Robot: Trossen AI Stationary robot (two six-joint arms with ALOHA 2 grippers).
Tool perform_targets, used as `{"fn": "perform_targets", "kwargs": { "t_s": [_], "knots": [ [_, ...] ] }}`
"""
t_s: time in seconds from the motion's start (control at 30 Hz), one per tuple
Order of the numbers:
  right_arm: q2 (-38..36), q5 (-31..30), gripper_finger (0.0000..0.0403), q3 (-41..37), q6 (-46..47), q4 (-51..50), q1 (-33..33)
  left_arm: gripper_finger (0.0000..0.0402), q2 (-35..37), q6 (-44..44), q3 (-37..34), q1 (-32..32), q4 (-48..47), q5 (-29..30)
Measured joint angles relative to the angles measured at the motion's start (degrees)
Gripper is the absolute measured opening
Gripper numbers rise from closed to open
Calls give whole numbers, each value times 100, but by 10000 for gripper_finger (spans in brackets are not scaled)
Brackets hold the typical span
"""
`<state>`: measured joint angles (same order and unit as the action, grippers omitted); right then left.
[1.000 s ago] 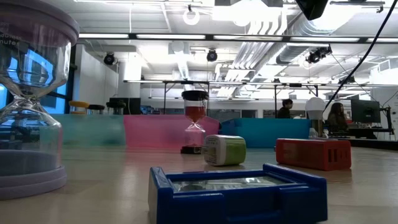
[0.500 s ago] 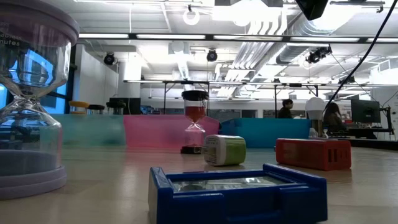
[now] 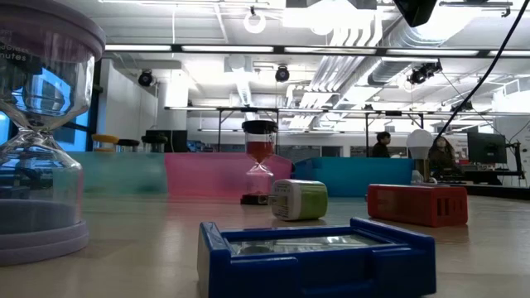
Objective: Pick & Place Office items
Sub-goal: Put the top light purple hourglass into the green bin
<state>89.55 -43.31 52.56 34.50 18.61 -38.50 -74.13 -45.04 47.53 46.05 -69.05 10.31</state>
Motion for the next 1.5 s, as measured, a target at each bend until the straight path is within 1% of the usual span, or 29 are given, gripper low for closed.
{"fn": "perform_targets", "kwargs": {
  "t_s": [0.3, 0.53, 0.73, 0.9, 1.03, 1.17, 1.27, 1.5],
  "knots": [
    [1, 0, 284, 0, -2, -2, 0, 183, -2, -86, -7, 2, 98, 0],
    [1, 0, 284, 0, -4, -45, 0, 183, -2, -909, -5, -22, 156, 14],
    [1, 0, 284, -1, -4, -69, 0, 183, 0, -1150, 2, -25, 171, -170],
    [3, 0, 284, 0, -4, -121, 0, 183, -7, -1202, 79, -25, 188, -496],
    [3, -2, 284, 0, 2, -136, 0, 183, -7, -1204, 432, -22, 52, -494],
    [3, -2, 284, 1, 0, -133, 0, 183, -7, -1161, 1043, -164, -596, -444],
    [3, 0, 284, -1, 0, -133, 0, 183, -3, -1167, 1584, -373, -1198, -393],
    [3, 0, 284, -1, -4, -133, 0, 183, -2, -382, 2651, -1151, -1907, -67]
  ]
}}
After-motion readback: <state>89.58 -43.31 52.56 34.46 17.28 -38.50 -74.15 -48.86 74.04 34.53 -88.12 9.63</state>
